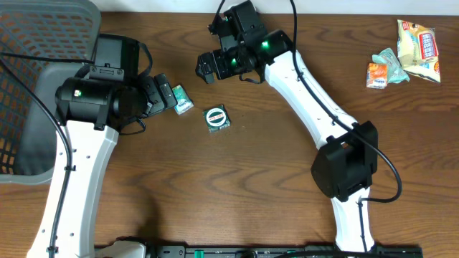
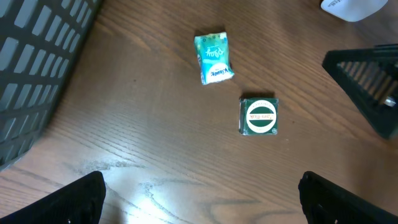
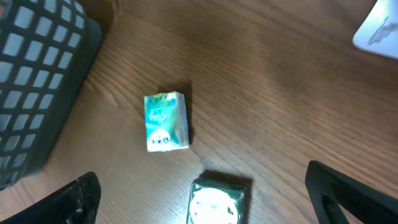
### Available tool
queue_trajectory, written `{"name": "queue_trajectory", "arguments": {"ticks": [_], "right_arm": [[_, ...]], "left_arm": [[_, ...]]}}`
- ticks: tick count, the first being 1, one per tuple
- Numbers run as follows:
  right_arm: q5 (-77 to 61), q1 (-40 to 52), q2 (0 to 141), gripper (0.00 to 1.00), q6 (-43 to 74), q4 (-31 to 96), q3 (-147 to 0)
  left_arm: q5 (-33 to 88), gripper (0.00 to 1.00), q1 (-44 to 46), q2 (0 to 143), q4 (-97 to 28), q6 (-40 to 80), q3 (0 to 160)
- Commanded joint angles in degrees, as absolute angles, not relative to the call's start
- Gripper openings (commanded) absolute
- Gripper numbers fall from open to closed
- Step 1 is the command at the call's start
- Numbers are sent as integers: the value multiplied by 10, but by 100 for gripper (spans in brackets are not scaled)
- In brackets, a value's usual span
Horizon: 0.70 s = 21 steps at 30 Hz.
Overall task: Scan the item barcode
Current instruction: 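Move the right gripper left toward the teal pack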
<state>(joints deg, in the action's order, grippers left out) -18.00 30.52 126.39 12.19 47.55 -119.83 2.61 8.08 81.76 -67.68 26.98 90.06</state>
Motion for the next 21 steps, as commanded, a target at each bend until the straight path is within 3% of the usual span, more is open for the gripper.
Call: {"name": "queue_trajectory", "arguments": {"ticks": [1, 21], "right_arm": [[-184, 313, 1268, 99, 144, 458, -1170], [-183, 331, 1268, 99, 143, 482, -1146]], "left_arm": [[21, 98, 79, 815, -679, 266, 906], [21, 98, 79, 815, -679, 266, 906]]}}
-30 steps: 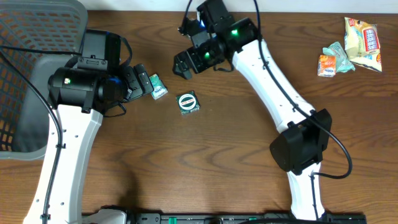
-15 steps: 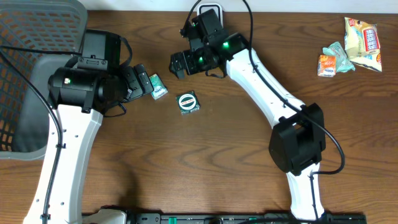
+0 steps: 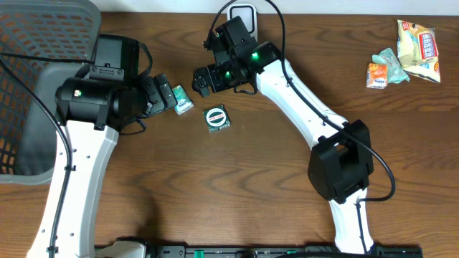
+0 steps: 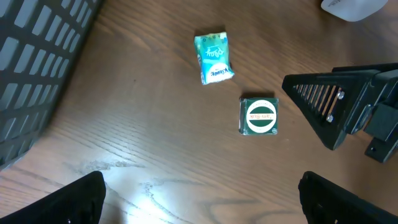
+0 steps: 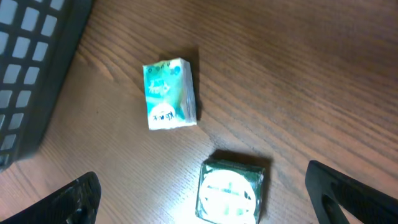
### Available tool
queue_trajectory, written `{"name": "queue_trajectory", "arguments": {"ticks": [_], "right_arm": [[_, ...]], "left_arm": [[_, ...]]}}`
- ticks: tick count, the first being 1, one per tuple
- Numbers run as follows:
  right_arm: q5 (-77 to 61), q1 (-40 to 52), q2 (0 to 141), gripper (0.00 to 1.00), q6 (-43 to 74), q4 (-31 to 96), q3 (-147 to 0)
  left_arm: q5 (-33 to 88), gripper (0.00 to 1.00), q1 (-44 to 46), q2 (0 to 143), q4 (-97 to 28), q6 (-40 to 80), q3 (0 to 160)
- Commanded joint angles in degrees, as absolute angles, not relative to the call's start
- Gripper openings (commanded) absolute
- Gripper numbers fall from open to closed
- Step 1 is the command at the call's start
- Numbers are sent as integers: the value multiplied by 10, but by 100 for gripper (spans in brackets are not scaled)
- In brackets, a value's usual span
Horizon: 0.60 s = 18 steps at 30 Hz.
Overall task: Scan the item barcode
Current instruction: 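Move the right gripper left toward the teal pack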
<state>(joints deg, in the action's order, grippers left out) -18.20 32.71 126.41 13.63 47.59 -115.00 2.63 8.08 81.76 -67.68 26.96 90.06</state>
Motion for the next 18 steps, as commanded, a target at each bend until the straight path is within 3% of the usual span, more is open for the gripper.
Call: {"name": "queue_trajectory", "arguments": {"ticks": [1, 18], "right_arm": [[-183, 331, 1268, 99, 143, 485, -1146], [-184, 334, 1268, 96, 143, 493, -1146]], "left_arm": [[21, 98, 79, 815, -679, 266, 906], [21, 98, 79, 815, -679, 266, 906]]}}
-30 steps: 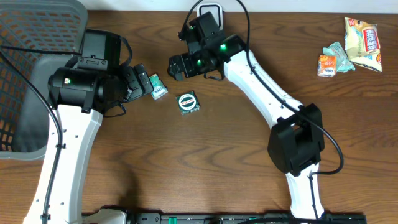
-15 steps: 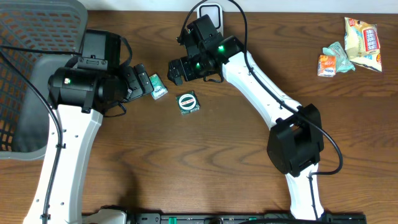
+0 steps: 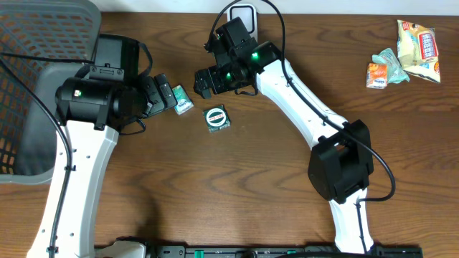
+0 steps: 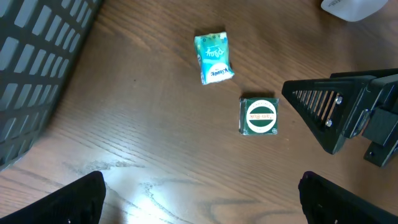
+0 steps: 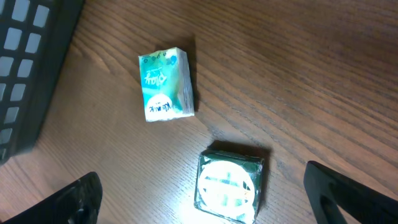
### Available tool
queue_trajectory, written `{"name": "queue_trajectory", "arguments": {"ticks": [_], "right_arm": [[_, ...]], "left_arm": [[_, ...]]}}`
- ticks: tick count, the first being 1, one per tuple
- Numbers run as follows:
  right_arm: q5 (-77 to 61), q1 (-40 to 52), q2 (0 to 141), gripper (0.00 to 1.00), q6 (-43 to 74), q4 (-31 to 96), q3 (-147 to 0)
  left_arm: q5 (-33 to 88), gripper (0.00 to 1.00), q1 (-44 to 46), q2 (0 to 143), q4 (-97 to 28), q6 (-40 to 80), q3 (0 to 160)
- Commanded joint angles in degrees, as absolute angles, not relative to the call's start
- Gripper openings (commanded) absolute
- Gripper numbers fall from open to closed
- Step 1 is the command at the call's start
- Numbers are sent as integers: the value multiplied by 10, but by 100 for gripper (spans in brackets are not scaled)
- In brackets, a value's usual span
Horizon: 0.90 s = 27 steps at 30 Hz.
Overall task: Scan the item barcode
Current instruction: 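Move the right gripper left toward the teal pack, then lower the right gripper onto the teal pack and grasp it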
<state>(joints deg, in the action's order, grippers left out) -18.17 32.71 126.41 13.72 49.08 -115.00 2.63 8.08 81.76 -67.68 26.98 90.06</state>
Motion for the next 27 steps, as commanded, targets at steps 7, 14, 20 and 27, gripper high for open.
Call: {"name": "queue_trajectory", "arguments": {"ticks": [7, 14, 20, 27], "right_arm": [[-184, 343, 1268, 99, 143, 484, -1146], [-158, 339, 1268, 99, 143, 455, -1146], [-149, 333, 1268, 99, 143, 444, -1146], [-149, 334, 1281, 97, 157, 406, -1146]], "left_arm": [[21, 98, 79, 815, -679, 266, 906], [21, 98, 79, 815, -679, 266, 906], [21, 98, 79, 815, -679, 266, 906], [21, 98, 79, 815, -679, 266, 906]]}}
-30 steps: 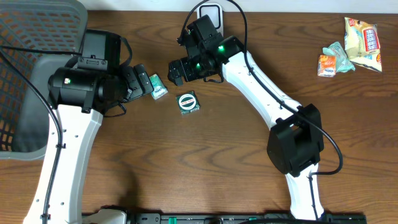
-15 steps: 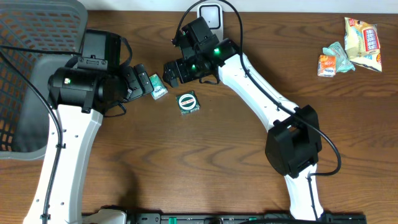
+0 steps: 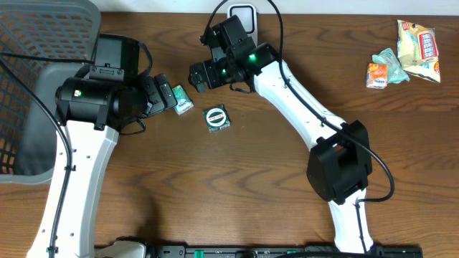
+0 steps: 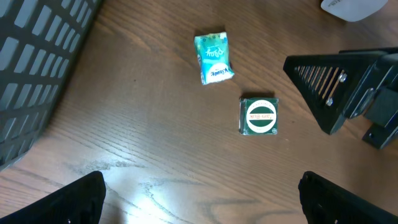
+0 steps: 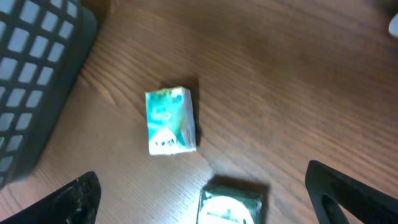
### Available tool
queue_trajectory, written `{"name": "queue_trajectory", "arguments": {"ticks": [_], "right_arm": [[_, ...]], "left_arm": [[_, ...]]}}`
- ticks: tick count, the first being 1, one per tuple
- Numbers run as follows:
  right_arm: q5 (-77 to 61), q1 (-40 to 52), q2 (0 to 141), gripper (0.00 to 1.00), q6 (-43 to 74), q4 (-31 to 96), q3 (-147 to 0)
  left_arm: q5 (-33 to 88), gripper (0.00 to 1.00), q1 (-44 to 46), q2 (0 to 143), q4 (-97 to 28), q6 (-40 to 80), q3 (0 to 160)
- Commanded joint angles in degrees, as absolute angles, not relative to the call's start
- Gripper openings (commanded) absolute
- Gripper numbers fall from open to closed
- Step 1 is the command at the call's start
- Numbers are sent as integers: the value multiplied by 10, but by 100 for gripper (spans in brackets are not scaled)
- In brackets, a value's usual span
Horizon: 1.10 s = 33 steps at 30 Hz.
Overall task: Scan the item barcode
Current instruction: 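Lower the right gripper onto the teal pack and grasp it, then lift the teal pack and carry it right with the right gripper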
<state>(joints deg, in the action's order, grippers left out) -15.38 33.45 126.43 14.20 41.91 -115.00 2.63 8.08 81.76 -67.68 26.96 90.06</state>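
Observation:
A green square box with a round white label (image 3: 216, 117) lies flat on the wooden table, also in the left wrist view (image 4: 259, 116) and at the bottom edge of the right wrist view (image 5: 231, 202). A teal packet (image 3: 182, 99) lies just beyond it (image 5: 170, 121). The white scanner (image 3: 242, 13) stands at the far edge. My right gripper (image 3: 203, 74) hovers open just beyond the box, holding nothing; one of its fingers (image 4: 329, 87) shows in the left wrist view. My left gripper (image 3: 162, 94) is open and empty beside the teal packet.
A grey mesh basket (image 3: 43, 43) fills the far left corner. Snack packets (image 3: 419, 43) and a small orange pack (image 3: 378, 74) lie at the far right. The right arm's white links (image 3: 308, 107) stretch across the table's middle.
My right gripper has shifted a little away from the box toward the far edge; the box now sits at the bottom edge of the right wrist view. The left arm and both items are unmoved.
At first my right gripper was open near the far edge, covering the scanner from above. It then stood closer to the green box and stayed there. Now it is slightly farther back. The box, the packet and the left arm kept their places throughout.

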Motion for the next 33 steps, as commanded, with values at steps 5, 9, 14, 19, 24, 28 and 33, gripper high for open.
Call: {"name": "queue_trajectory", "arguments": {"ticks": [5, 9, 14, 19, 24, 28, 33], "right_arm": [[-218, 339, 1324, 69, 159, 345, -1146], [-267, 356, 1373, 70, 159, 291, -1146], [-270, 373, 1419, 70, 175, 250, -1146], [-269, 376, 1445, 67, 197, 236, -1146], [-269, 375, 1450, 48, 197, 247, -1146], [-270, 370, 1450, 12, 197, 266, -1146], [-322, 345, 1450, 1, 197, 290, -1147]], "left_arm": [[21, 98, 79, 815, -679, 266, 906], [21, 98, 79, 815, -679, 266, 906], [21, 98, 79, 815, -679, 266, 906], [21, 98, 79, 815, -679, 266, 906], [21, 98, 79, 815, -679, 266, 906], [21, 98, 79, 815, -679, 266, 906], [21, 97, 79, 815, -679, 266, 906]]}}
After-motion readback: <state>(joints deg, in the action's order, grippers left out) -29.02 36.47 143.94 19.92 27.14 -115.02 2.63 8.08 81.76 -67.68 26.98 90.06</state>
